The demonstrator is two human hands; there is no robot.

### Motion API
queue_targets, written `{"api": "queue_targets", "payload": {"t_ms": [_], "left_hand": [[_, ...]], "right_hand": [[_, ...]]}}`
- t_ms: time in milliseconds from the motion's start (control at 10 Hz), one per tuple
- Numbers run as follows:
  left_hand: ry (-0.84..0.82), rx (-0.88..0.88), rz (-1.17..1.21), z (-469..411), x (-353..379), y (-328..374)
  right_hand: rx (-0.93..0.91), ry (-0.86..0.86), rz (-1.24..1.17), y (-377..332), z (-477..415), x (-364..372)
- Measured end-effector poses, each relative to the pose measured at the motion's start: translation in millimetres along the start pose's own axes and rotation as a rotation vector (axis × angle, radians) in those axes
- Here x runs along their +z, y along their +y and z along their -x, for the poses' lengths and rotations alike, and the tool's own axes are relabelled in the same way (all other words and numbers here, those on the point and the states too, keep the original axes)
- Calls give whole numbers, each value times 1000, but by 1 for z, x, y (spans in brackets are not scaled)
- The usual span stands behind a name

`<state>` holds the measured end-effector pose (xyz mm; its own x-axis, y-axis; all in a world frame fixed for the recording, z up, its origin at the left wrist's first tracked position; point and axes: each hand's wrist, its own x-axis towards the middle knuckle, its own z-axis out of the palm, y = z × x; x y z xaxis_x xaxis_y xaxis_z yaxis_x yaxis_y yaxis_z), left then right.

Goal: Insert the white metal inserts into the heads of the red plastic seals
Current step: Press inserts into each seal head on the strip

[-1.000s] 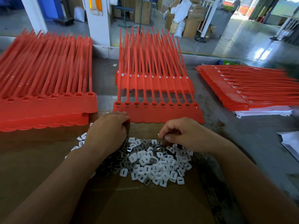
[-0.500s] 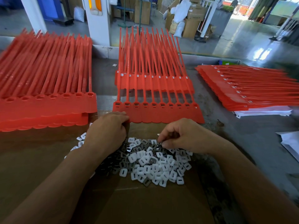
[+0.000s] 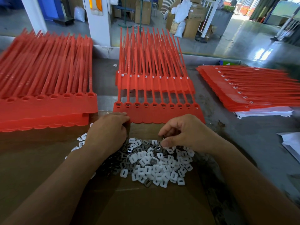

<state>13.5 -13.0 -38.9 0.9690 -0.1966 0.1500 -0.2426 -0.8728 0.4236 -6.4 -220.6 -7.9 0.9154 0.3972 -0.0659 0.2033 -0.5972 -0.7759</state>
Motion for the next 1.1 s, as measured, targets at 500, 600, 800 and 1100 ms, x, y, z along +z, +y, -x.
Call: {"api": "queue_targets", "payload": {"t_ms": [500, 600, 800, 1100], "left_hand": [[-6, -6, -3, 0, -1, 0], [-6, -8, -3, 0, -1, 0], [-9, -7, -10, 1, -1, 1], [-12, -4, -9, 0, -1, 1]], "right_hand": [[-13, 19, 114, 3, -2, 2], [-20, 40, 50, 3, -1, 2], [-25, 37, 35, 3, -1, 2], [-13, 82, -16, 5, -1, 2]]}}
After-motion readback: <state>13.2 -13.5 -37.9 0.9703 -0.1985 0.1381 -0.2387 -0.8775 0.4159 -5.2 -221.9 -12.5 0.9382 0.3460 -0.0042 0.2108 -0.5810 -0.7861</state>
